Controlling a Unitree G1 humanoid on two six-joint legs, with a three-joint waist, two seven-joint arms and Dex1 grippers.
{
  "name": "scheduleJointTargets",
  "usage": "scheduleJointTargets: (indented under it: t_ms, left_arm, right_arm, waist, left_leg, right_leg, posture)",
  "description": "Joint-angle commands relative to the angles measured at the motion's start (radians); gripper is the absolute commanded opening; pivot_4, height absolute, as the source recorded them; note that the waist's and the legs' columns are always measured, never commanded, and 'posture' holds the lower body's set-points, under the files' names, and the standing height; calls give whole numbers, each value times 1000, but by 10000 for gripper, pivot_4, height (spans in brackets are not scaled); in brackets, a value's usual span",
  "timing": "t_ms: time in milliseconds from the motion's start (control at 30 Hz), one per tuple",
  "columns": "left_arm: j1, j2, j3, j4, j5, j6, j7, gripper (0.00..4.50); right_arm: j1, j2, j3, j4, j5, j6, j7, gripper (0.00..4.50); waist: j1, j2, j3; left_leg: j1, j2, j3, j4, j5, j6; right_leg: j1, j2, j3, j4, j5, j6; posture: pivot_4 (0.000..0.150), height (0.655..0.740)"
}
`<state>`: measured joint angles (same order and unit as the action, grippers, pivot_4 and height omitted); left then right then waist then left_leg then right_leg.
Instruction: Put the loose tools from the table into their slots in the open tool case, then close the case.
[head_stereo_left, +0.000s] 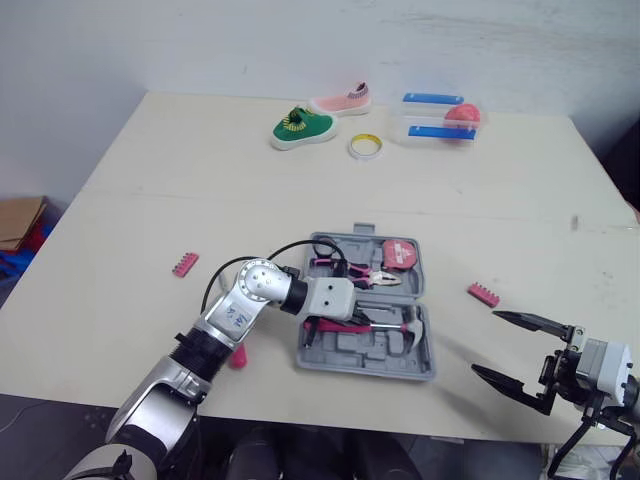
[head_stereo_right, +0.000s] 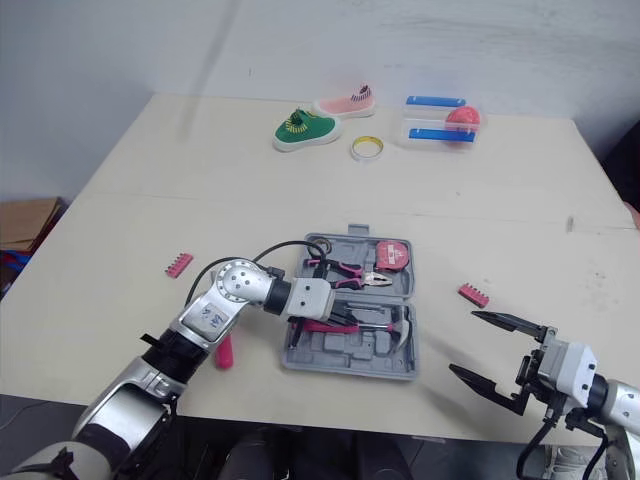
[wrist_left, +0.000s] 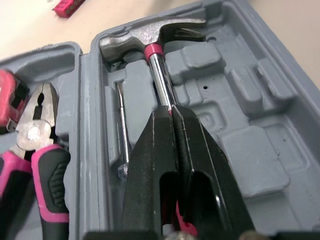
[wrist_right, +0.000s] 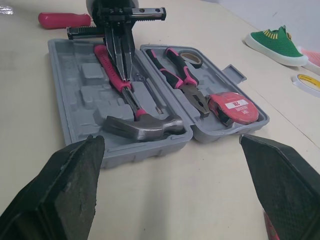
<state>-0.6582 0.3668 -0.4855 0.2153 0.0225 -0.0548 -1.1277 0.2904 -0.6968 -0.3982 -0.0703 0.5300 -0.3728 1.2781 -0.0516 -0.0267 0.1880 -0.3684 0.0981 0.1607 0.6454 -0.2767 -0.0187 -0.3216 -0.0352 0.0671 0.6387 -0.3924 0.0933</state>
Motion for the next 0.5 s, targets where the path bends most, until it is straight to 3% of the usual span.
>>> scheduleJointTargets:
  t_ms: [33, 200, 333, 500]
  left_arm:
    - [22, 12, -87, 110, 129, 44, 17, 368]
    - [13, 17, -156, 125, 179, 137, -4, 368]
    - [11, -20, -179, 140, 187, 244, 14, 368]
    - [8, -41, -121, 102, 114, 239, 7, 368]
  right_arm:
    - [-7, 3, -2, -6, 1, -14, -9, 45000]
    - [-15, 0, 2, -9, -2, -7, -17, 45000]
    - [-23, 3, 10, -18, -8, -1, -34, 45000]
    - [-18, 4, 15, -33, -7, 3, -53, 45000]
  waist:
    - [0, 2, -3]
    - [4, 1, -8]
    - [0, -3, -24]
    - [4, 0, -32]
  left_leg:
    - [0, 0, 0, 0, 0, 0]
    - [3, -4, -4, 0, -5, 6]
    - [15, -6, -5, -10, -7, 7]
    - [18, -9, -7, -16, -7, 8]
  right_leg:
    - [1, -1, -1, -1, 0, 0]
    - [7, -6, -6, -4, 1, 1]
    - [25, -9, -8, -19, -3, -14]
    - [34, -12, -9, -26, -5, -16]
  posture:
    - [1500, 7400]
    - [1500, 7400]
    - [1500, 7400]
    - [1500, 7400]
